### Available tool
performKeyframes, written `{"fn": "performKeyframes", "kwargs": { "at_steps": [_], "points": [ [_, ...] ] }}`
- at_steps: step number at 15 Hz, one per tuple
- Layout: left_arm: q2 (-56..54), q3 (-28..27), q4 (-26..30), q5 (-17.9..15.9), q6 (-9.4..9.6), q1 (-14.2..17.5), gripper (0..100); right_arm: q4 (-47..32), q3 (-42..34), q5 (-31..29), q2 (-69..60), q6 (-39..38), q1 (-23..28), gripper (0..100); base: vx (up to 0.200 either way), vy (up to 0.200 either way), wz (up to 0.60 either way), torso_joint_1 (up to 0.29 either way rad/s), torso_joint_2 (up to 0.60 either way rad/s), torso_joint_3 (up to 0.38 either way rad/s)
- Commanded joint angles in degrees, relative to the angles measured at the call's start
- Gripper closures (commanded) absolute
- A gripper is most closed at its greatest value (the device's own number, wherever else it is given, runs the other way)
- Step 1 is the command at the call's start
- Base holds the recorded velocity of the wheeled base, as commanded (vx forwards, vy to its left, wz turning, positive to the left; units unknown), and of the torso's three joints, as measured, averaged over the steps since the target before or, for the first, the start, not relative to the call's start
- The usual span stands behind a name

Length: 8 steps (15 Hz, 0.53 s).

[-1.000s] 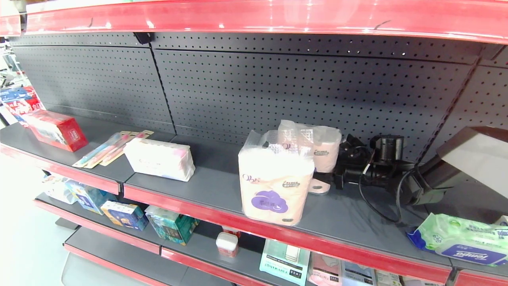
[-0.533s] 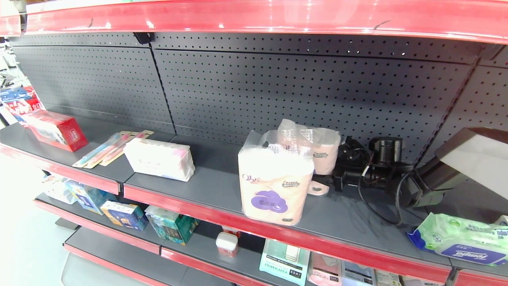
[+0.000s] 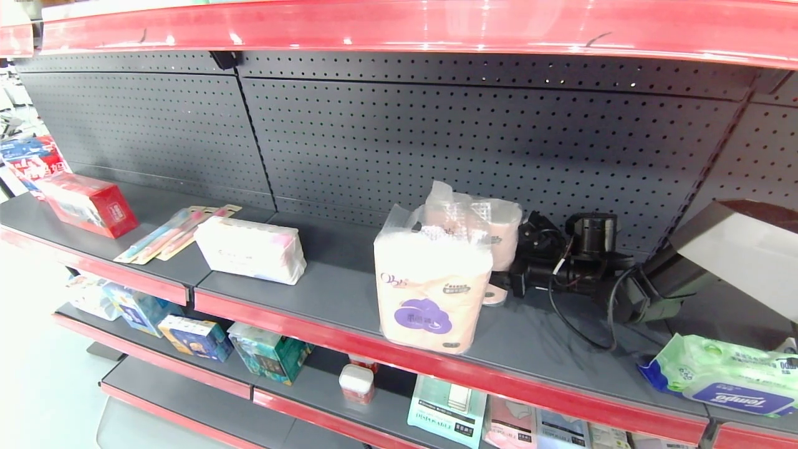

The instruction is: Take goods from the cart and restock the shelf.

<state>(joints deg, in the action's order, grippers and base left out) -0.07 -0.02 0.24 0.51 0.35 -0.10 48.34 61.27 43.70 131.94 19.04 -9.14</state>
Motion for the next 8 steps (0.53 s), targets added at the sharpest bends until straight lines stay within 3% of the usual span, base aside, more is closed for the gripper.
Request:
{"fn": "performKeyframes", "kwargs": {
  "at_steps": [1,8],
  "points": [
    [0.07,0.02,-0.07,0.02,0.0,0.01,0,0.0,0.43,-1.78,0.42,-0.06,0.09,100,0.0,0.0,0.0,0.0,0.0,0.0],
    [0.07,0.02,0.02,0.02,0.0,0.01,0,0.0,0.08,-2.66,0.34,-0.06,0.27,100,0.0,0.0,0.0,0.0,0.0,0.0]
  ]
}}
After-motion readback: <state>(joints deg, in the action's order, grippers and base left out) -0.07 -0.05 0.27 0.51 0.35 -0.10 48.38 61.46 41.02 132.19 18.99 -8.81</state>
